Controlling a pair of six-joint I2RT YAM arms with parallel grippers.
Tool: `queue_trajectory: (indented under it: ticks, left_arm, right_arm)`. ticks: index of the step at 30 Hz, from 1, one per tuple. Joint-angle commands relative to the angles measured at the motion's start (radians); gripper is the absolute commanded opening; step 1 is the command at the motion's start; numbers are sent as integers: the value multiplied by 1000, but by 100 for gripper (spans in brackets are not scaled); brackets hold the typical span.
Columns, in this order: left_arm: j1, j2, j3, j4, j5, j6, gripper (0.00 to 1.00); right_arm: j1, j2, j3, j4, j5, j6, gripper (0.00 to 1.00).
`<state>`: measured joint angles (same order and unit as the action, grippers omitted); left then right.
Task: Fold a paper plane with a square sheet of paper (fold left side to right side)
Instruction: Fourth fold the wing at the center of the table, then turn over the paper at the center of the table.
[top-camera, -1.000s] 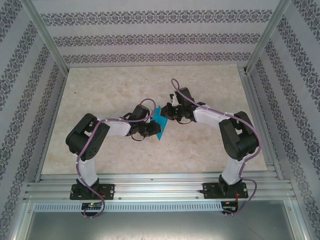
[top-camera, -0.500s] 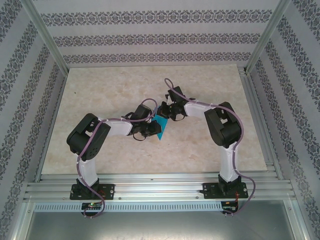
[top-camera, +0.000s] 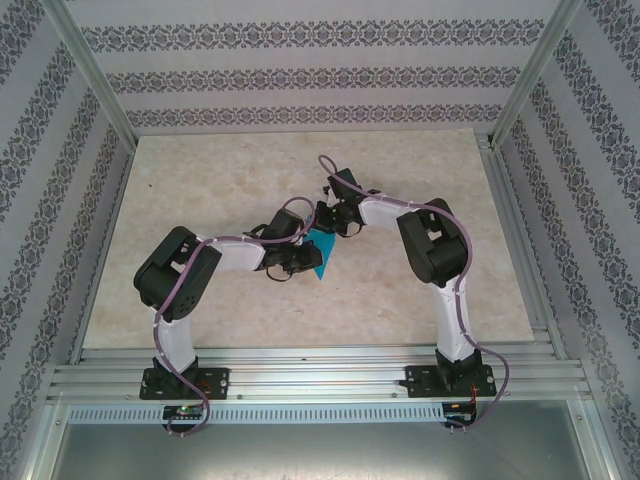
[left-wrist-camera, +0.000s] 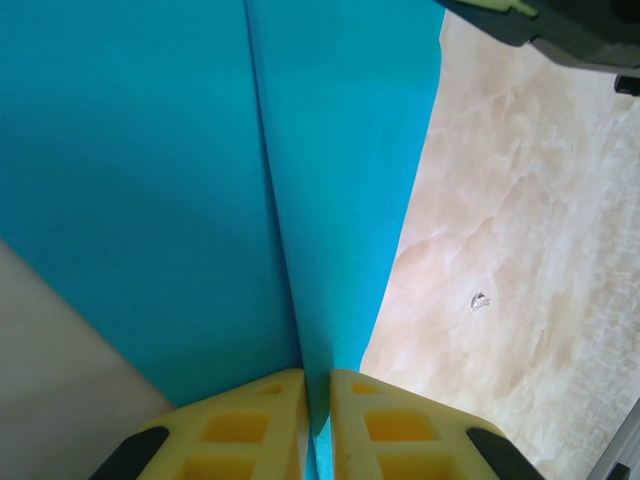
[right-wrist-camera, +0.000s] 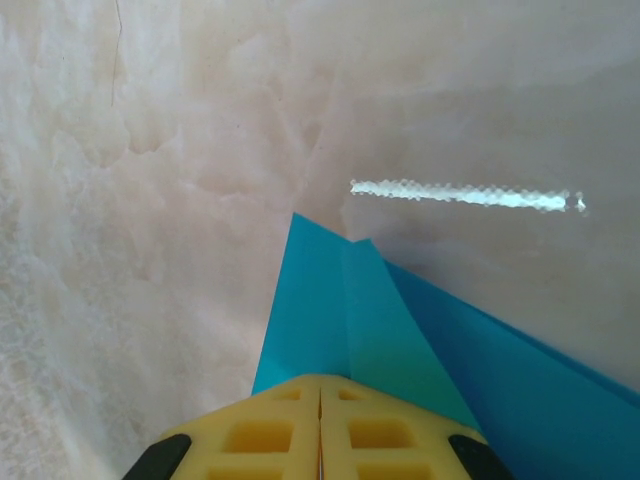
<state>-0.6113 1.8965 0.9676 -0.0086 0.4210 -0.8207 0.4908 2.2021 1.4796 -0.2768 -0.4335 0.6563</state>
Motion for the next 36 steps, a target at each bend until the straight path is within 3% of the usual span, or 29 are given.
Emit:
queue_trajectory:
  ticks: [1,14,20,29,36]
  left_arm:
    - [-41,105,-49,-100,-62,19,16]
    - [-44,86,-54,-83,-47,18,16]
    - [-38,4,-7,-89,-7,37,25]
    - [66,-166,83,-206,12,127,46]
    - [161,-93,146,-170,85,143,48]
  right_arm:
    - [-4,48,47,18,65,-61,9]
    - [-52,107,211,-17,53,-113,10]
    - [-75,-21,224,-82,59,-164,17]
    - [-151,-432,-158,-27,71,-202,40]
    - [-179,-679,-485,80,42,-185,43]
